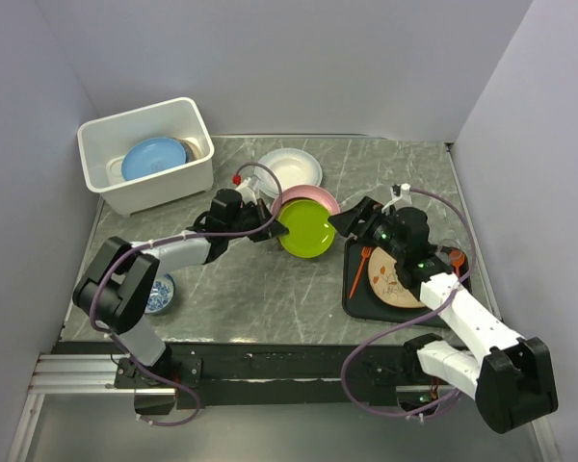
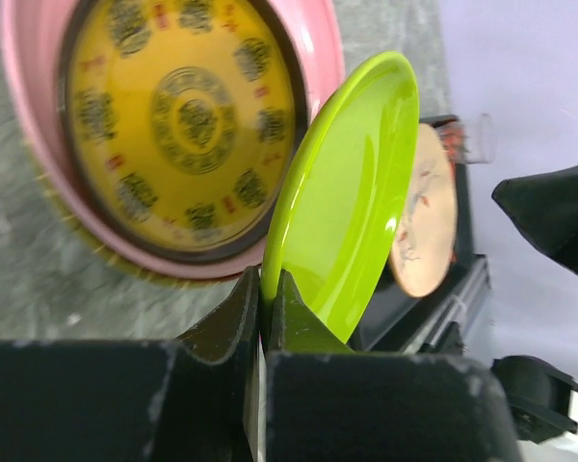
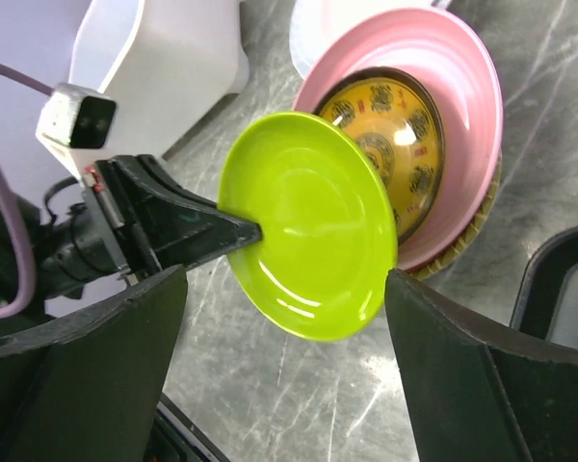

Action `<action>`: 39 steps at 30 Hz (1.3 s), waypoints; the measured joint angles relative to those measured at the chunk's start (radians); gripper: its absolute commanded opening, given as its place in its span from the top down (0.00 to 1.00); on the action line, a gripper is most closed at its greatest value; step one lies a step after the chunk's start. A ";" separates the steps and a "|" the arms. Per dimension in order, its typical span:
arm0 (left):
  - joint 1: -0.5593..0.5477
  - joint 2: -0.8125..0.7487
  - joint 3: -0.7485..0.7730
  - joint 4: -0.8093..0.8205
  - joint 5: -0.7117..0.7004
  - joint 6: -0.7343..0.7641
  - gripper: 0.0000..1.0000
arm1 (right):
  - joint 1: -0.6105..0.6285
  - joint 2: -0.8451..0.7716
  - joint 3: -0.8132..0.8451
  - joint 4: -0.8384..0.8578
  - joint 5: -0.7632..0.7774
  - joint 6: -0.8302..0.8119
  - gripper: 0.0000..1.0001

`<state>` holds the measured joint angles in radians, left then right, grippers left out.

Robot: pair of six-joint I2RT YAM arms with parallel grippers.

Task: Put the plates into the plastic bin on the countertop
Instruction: Place the plate in the plastic bin.

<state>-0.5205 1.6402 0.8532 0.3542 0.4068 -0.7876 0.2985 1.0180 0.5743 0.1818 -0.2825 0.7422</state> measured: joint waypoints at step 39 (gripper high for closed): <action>0.092 -0.217 0.098 -0.300 -0.232 0.120 0.99 | 0.003 -0.074 -0.154 0.004 -0.013 -0.004 0.04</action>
<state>-0.4286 1.4227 0.9516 0.0544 0.1749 -0.6678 0.3016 0.9443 0.4198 0.1860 -0.2955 0.7383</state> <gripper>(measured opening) 0.045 0.955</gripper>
